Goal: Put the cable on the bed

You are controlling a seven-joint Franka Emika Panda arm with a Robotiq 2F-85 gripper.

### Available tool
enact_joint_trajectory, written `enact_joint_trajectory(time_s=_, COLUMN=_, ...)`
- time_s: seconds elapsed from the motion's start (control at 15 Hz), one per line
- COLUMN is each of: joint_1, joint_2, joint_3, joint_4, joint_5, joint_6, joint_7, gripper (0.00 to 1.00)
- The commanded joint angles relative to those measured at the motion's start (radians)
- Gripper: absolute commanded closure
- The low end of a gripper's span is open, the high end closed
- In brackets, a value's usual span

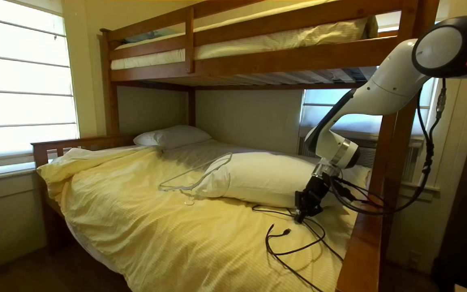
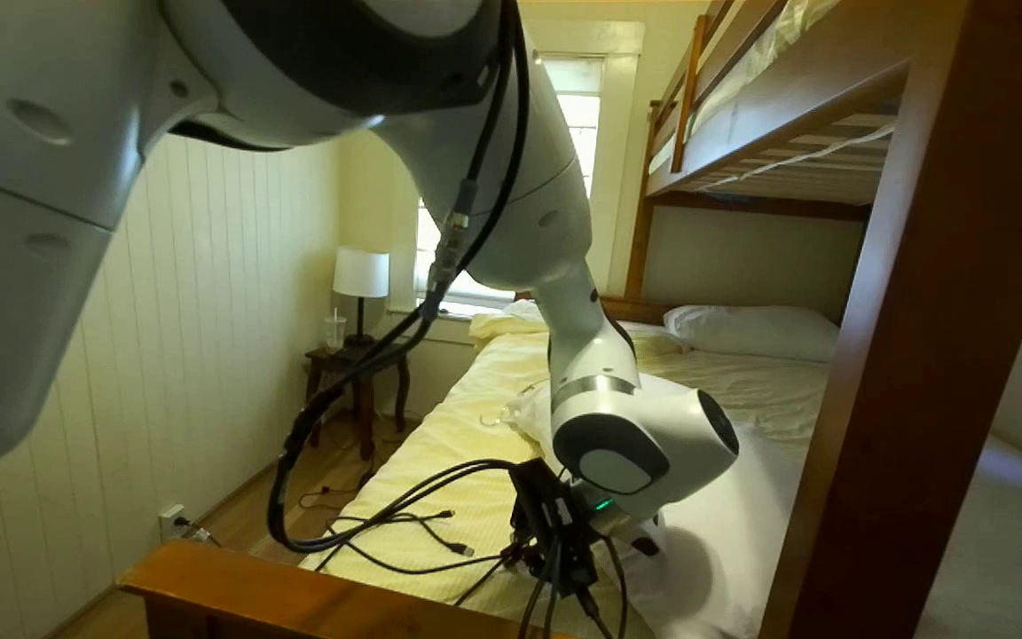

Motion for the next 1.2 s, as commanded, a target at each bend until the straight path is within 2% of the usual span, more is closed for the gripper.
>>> enact_joint_trajectory(time_s=0.0, joint_1=-0.015, joint_2=0.059, joint_3=0.030, joint_4=0.065, joint_5=-0.096, joint_6=0.088, joint_7=0.050, gripper=0.98)
enact_joint_trajectory(time_s=0.07, joint_1=-0.013, joint_2=0.045, joint_3=0.039, joint_4=0.057, joint_5=-0.114, joint_6=0.109, joint_7=0.063, gripper=0.65)
enact_joint_trajectory(time_s=0.2, joint_1=0.000, joint_2=-0.024, joint_3=0.056, joint_4=0.012, joint_5=-0.176, joint_6=0.127, joint_7=0.083, gripper=0.59)
enact_joint_trajectory(time_s=0.53, joint_1=0.029, joint_2=-0.254, joint_3=0.098, joint_4=-0.120, joint_5=-0.297, joint_6=0.212, joint_7=0.105, gripper=0.25)
enact_joint_trajectory(time_s=0.73, joint_1=0.041, joint_2=-0.376, joint_3=0.119, joint_4=-0.155, joint_5=-0.340, joint_6=0.243, joint_7=0.101, gripper=0.05)
enact_joint_trajectory(time_s=0.8, joint_1=0.049, joint_2=-0.408, joint_3=0.121, joint_4=-0.157, joint_5=-0.374, joint_6=0.256, joint_7=0.114, gripper=0.00)
enact_joint_trajectory(time_s=1.07, joint_1=0.075, joint_2=-0.465, joint_3=0.132, joint_4=-0.105, joint_5=-0.566, joint_6=0.247, joint_7=0.106, gripper=0.00)
enact_joint_trajectory(time_s=1.13, joint_1=0.087, joint_2=-0.478, joint_3=0.132, joint_4=-0.099, joint_5=-0.518, joint_6=0.230, joint_7=0.056, gripper=0.00)
